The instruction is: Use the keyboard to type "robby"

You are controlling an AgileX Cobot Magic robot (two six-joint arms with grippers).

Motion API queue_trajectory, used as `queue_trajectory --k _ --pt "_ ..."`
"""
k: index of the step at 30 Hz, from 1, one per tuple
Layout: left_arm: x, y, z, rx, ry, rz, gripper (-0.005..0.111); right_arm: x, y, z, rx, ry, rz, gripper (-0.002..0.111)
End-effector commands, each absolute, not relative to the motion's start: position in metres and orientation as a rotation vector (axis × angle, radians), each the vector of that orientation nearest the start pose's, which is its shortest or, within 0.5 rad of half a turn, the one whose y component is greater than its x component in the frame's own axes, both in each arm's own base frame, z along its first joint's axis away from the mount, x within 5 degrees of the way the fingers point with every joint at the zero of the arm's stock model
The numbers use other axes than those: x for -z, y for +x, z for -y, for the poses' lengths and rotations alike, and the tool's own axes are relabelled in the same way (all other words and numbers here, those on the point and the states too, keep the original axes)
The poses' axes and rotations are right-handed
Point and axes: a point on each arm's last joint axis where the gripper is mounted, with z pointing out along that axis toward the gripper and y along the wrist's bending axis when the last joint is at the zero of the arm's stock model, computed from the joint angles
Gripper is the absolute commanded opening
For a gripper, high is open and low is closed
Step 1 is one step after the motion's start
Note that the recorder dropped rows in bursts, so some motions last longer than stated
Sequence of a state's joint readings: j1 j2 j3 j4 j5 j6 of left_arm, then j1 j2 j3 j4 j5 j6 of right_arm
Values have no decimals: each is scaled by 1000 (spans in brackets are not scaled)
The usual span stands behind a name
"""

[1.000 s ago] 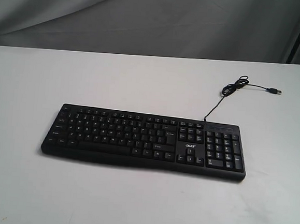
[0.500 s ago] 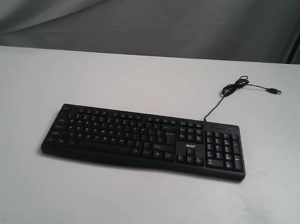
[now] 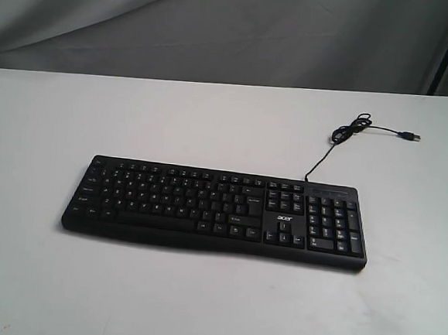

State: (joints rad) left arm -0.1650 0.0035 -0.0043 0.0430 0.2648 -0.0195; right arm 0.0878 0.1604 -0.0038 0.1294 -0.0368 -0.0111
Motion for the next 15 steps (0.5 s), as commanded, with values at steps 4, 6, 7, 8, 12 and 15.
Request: queue_trajectory --k 4,6,7,8,12,15 --pt "-190 55 8 97 161 -1736 0 -195 68 -6 -114 -15 -1736 0" --pt "-190 55 8 97 161 -1736 0 -191 67 -6 -113 -19 -1777 0" --pt "-190 55 8 97 161 -1736 0 -190 67 -6 -107 -26 -1793 0" --pt "-190 55 8 97 161 -1736 0 -188 67 -6 -101 -33 -1814 0" --pt "-190 55 8 97 161 -1736 0 -183 65 -6 -93 -42 -1868 0" --pt "-190 55 8 97 161 -1736 0 -180 65 -6 -76 -58 -1897 0"
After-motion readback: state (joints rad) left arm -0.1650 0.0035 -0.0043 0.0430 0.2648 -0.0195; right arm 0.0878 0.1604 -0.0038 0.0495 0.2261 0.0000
